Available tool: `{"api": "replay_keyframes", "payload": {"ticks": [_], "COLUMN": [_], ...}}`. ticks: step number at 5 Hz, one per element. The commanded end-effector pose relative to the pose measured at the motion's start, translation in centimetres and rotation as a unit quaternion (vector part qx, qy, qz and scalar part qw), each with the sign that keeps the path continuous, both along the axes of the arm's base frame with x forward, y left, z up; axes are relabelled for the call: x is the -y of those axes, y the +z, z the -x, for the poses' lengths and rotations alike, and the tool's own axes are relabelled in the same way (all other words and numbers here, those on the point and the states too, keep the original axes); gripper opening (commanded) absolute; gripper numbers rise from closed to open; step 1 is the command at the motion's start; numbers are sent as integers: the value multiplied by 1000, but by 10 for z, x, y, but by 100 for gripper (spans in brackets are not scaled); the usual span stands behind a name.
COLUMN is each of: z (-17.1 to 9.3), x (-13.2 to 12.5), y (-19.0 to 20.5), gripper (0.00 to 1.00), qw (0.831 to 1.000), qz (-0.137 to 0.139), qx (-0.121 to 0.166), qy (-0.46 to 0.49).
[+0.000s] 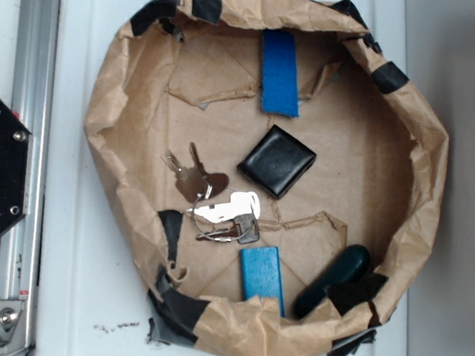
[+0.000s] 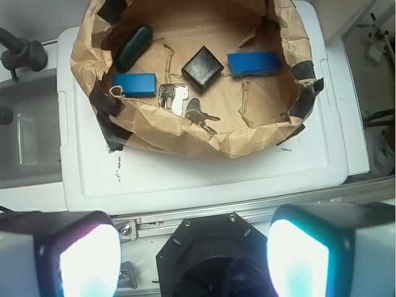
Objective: Grab the blue sponge.
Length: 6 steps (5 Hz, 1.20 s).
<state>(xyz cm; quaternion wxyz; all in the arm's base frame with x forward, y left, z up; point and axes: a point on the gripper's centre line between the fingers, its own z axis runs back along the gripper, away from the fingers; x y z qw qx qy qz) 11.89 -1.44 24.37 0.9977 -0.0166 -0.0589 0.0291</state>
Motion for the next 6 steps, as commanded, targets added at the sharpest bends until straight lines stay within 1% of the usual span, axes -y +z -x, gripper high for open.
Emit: {"api": "replay_keyframes", "payload": {"ticks": [1,2,3,4,5,6], "z": [0,-50,-92,-121,-130,-127], "x": [0,-30,-42,-36,-35,-47], "y": [0,-29,-50,-80,-110,-151], "gripper": [100,100,100,100,100,100], "qw": [1000,994,984,954,923,900], "qz": [0,-52,-84,-125,-118,-132], "qx": [0,75,89,81,47,1], "qy": [0,-62,-132,-260,-363,-415]}}
